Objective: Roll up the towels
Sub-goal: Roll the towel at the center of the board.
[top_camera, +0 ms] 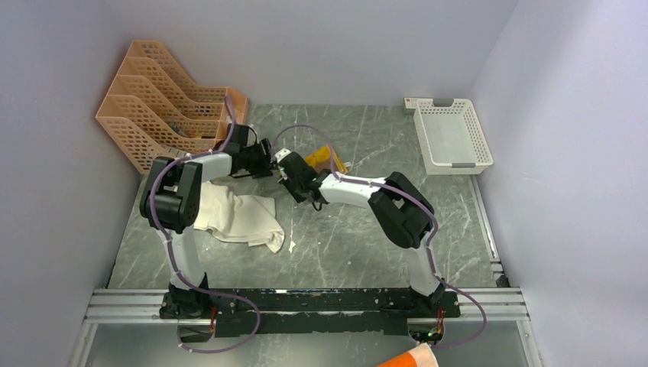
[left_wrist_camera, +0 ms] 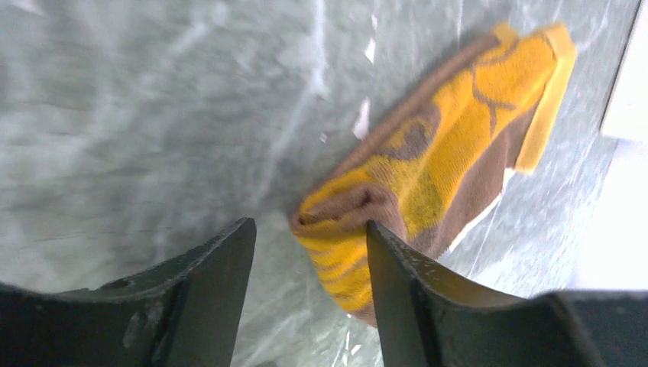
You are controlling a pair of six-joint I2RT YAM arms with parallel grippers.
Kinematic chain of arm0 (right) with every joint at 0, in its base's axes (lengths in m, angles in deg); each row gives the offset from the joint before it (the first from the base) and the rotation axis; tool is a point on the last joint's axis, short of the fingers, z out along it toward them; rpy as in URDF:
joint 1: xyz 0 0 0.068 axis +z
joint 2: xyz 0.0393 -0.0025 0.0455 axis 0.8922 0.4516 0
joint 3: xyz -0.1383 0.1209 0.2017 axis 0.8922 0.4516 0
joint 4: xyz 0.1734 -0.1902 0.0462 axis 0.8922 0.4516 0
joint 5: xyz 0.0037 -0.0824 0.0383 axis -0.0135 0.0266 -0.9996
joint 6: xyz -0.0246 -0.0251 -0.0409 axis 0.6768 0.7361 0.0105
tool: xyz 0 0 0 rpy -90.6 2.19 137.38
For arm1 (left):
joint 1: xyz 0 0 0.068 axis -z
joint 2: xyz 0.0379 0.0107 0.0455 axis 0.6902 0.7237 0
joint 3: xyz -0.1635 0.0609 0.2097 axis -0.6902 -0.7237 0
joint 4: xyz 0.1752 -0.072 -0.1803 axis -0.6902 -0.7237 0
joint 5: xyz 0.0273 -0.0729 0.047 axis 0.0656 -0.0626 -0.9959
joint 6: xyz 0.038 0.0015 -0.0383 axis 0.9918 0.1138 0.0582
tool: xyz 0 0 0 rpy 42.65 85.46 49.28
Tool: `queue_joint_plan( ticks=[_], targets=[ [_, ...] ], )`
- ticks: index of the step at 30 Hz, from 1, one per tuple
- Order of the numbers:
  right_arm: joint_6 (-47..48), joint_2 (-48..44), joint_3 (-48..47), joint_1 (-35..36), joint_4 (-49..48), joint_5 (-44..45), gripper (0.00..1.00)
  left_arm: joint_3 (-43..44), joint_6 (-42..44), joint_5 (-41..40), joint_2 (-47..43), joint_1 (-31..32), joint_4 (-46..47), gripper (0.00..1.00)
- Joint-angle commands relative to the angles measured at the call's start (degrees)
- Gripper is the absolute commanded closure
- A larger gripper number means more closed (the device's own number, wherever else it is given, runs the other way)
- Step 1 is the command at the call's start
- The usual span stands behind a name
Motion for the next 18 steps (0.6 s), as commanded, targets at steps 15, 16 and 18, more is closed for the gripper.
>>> queue_joint_plan(
  ticks=[15,16,18],
  targets=[
    [-33.27,-1.08,14.49,-21.59,-28.36,-55.26,1.00,-2.31,-5.30,5.29,-5.58,1.41,3.78,0.08],
    [-36.89,-0.89,15.63,-22.12,-31.24,-56.95,1.00,-2.32,-5.52,5.27,-5.29,1.91,4.17,0.08],
    [-42.21,-0.23,17.86,-24.22,-37.25,-59.63,1.00,-2.16,-5.73,5.19,-4.54,2.60,4.77,0.09]
  ],
)
